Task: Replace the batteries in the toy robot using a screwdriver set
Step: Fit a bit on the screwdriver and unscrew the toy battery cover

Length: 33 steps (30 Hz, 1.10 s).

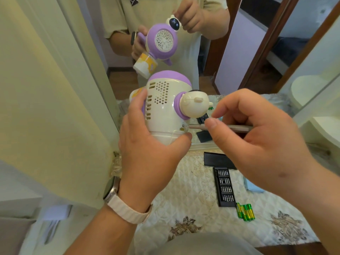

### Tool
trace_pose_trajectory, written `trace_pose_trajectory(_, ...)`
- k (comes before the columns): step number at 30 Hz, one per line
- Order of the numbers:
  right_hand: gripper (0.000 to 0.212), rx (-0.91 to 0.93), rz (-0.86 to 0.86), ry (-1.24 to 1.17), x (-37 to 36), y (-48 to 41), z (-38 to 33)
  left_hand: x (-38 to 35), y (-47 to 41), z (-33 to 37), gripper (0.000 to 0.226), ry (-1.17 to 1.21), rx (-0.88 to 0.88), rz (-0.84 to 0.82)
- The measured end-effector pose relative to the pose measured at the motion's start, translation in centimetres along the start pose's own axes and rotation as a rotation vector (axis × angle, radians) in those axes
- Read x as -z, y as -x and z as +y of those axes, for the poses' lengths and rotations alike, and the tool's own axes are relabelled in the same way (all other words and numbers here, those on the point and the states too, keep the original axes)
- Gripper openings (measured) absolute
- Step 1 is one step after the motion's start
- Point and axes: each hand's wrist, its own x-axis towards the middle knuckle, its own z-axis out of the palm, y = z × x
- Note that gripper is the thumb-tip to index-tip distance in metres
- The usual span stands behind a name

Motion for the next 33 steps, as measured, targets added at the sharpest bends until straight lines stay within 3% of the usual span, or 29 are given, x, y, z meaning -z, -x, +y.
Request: trace_pose_trajectory(33,0.008,-0.087,-0.008,0.024,-1.7,0.0,-0.7,1.4,-0.4,-1.6,0.097,-0.014,-0.003,-0.06)
